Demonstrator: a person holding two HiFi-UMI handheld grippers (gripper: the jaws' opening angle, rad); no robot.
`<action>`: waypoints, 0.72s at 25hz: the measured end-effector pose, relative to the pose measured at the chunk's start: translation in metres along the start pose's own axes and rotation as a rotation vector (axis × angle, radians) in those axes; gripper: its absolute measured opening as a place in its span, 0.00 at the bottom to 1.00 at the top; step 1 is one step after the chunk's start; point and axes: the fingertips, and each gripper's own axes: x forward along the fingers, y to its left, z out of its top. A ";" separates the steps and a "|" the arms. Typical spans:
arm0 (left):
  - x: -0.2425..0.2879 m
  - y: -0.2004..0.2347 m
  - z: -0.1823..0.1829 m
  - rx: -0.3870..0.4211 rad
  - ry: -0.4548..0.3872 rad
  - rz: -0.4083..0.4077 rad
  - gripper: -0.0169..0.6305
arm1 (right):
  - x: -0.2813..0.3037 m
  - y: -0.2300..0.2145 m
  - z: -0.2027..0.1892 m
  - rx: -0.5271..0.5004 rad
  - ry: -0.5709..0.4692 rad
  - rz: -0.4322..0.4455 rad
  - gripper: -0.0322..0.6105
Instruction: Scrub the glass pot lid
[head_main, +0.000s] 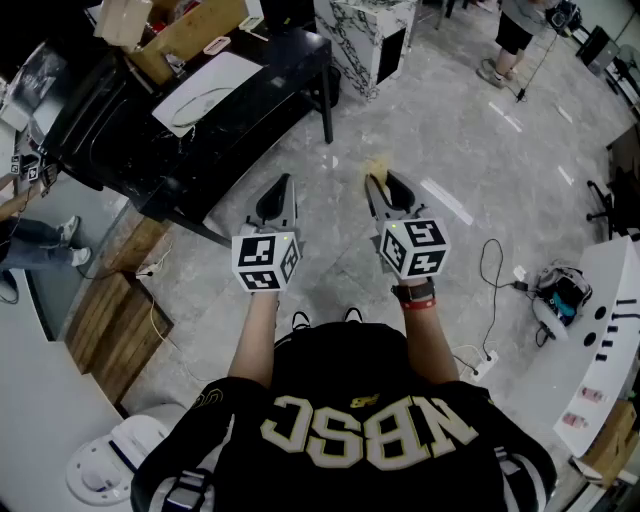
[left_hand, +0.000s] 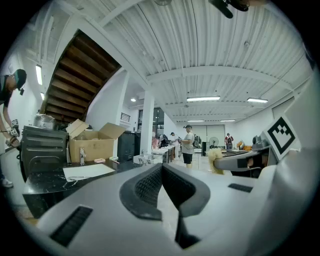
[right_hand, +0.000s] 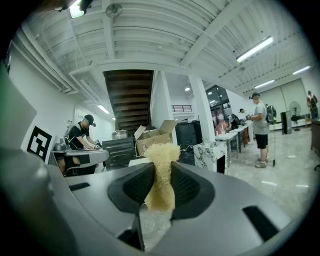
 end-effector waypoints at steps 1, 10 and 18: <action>0.003 -0.004 0.000 -0.003 -0.004 0.007 0.05 | -0.002 -0.007 0.000 -0.005 0.000 0.001 0.20; 0.011 -0.036 -0.023 0.035 0.026 0.071 0.05 | -0.004 -0.043 -0.035 0.075 0.067 0.044 0.21; 0.039 -0.007 -0.039 -0.005 0.037 0.080 0.05 | 0.047 -0.033 -0.050 0.138 0.078 0.103 0.21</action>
